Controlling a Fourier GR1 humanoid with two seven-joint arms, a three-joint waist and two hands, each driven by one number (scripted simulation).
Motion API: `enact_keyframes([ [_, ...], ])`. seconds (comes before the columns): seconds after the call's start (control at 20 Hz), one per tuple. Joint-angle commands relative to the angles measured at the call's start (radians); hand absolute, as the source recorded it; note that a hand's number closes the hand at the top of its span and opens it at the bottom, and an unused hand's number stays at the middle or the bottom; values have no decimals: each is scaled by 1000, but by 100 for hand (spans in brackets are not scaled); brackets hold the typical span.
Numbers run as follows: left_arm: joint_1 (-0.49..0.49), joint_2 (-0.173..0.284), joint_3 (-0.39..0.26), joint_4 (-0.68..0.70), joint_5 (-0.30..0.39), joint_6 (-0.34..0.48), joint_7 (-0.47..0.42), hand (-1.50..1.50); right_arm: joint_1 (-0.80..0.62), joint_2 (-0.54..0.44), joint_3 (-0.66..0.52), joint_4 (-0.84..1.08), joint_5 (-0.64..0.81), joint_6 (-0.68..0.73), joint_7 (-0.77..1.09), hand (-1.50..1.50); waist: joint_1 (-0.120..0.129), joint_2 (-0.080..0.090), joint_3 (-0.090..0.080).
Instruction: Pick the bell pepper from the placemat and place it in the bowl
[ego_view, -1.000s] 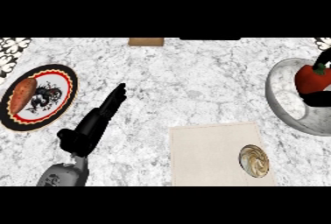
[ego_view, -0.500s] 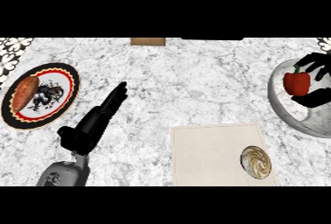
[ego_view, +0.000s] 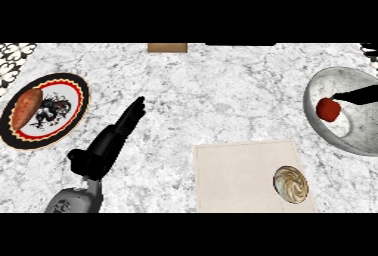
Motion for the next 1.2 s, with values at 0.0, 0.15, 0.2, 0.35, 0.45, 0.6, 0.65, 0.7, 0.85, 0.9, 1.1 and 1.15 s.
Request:
enact_keyframes([
  [0.0,15,-1,7,6,6,-6,-12,0,-58,-26,-124,34,-106,-15,9,-150,-5,-2,0],
  [0.15,23,15,13,-16,15,-23,-5,0,-29,-81,-226,106,-185,-3,-23,-150,-6,-1,1],
  [0.2,-25,9,34,-12,18,-3,40,0,-28,-86,-227,95,-193,12,6,-150,-11,-3,0],
  [0.35,14,-45,-34,-34,-38,38,19,0,-31,-153,-289,179,-246,55,-13,-150,-7,-2,0],
  [0.45,40,-2,6,-24,-3,-6,-15,0,33,-217,-352,249,-275,63,-89,-150,-7,0,1],
  [0.6,14,-23,-17,-43,-16,7,27,0,39,-305,-410,360,-309,86,-158,-150,0,4,2],
  [0.65,41,-31,-30,-20,-34,13,-13,0,57,-337,-430,399,-317,97,-215,-150,3,8,3],
  [0.7,-16,-29,-4,3,-17,8,19,0,68,-317,-426,428,-321,88,-251,-150,-1,5,2],
  [0.85,2,-3,18,-23,7,-18,4,0,87,-422,-479,526,-350,147,-300,-150,9,9,4],
  [0.9,7,-5,4,-51,-9,-5,29,0,138,-452,-503,539,-371,203,-341,-150,3,8,6],
  [1.1,-17,-13,20,-13,4,-7,27,0,187,-490,-503,609,-374,307,-445,-150,4,12,8],
  [1.15,-39,-17,24,20,0,-9,4,0,181,-493,-483,625,-350,286,-443,-150,9,14,7],
])
